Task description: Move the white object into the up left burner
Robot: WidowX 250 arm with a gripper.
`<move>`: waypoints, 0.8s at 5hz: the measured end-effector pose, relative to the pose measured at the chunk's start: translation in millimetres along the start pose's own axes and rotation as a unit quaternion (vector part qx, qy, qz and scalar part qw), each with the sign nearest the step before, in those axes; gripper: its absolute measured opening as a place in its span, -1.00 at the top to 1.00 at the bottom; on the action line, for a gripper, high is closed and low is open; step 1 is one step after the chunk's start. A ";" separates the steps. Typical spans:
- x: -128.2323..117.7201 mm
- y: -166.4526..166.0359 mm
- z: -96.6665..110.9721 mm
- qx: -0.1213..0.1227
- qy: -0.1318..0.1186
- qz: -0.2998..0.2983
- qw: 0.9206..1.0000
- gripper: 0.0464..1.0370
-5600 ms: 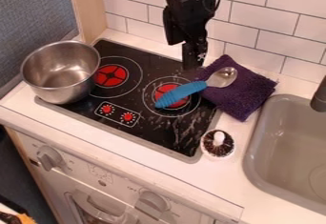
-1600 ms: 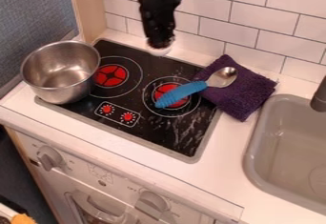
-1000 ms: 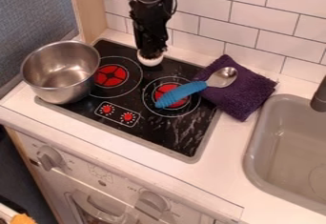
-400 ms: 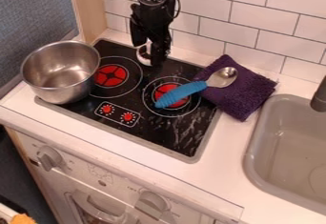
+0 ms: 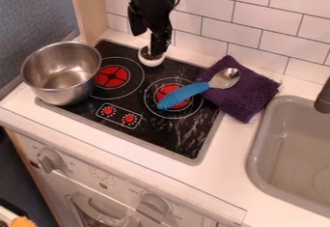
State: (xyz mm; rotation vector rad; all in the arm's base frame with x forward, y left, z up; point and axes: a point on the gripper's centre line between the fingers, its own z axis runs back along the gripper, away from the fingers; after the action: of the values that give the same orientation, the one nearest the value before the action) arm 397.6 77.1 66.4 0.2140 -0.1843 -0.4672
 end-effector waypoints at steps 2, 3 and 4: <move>5.5 -0.8 44.5 0.004 -0.071 0.002 0.997 -0.93; 4.3 1.4 44.9 0.006 -0.071 0.002 0.997 -0.93; 4.1 1.2 44.8 0.005 -0.071 0.002 0.997 -0.93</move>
State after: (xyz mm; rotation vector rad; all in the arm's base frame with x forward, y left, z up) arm 391.7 69.0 110.3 0.1907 -0.3257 -0.4770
